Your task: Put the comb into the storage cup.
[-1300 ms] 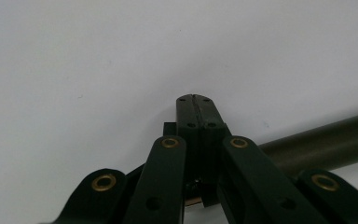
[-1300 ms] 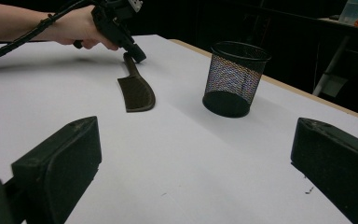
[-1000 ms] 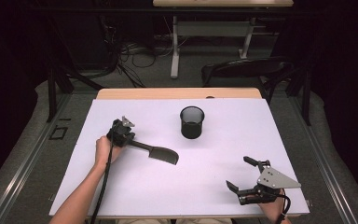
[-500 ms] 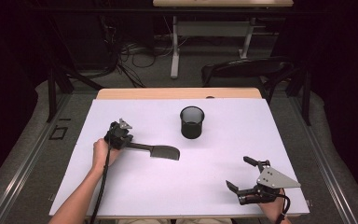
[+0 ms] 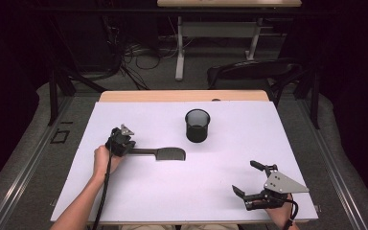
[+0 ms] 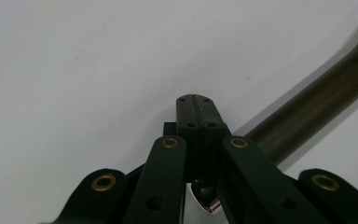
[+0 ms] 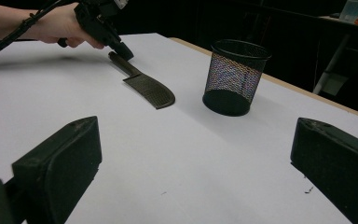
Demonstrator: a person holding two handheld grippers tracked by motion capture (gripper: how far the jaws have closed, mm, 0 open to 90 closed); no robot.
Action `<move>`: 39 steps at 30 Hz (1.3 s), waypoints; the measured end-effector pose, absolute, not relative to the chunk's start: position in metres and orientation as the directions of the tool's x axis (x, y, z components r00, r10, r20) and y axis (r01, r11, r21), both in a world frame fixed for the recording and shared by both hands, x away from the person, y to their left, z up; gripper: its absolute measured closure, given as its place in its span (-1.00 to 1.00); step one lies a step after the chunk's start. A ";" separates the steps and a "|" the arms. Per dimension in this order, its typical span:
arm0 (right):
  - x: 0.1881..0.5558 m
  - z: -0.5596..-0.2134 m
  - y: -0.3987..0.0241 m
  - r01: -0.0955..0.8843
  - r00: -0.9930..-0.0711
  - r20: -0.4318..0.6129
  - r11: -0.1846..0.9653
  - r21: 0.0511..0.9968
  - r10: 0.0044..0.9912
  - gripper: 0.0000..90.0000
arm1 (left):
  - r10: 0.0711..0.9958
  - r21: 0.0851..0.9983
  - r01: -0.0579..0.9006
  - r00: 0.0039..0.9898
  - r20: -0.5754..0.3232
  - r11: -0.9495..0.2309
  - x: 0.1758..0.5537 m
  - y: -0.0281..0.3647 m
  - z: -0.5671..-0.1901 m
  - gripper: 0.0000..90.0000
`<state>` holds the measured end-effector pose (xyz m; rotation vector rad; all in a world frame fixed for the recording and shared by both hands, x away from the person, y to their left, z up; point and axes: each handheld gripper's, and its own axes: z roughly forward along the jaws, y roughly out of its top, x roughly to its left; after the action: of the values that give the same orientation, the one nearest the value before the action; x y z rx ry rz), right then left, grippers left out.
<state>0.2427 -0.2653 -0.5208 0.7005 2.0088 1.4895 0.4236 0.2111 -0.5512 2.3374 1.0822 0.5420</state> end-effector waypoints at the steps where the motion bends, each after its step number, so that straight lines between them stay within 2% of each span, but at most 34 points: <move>1: 0.243 -0.521 -0.265 0.089 -0.720 -0.115 0.256 0.963 0.684 -0.97 | 0.784 0.591 0.584 0.605 0.140 -0.556 0.423 0.211 -0.551 1.00; 39: 0.243 -0.521 -0.265 0.090 -0.720 -0.114 0.256 0.962 0.684 -0.97 | 0.771 0.588 0.578 0.624 0.127 -0.565 0.401 0.213 -0.551 1.00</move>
<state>0.2429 -0.2650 -0.5208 0.7007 2.0096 1.4879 0.4014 0.2131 -0.5507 2.3469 1.0602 0.5127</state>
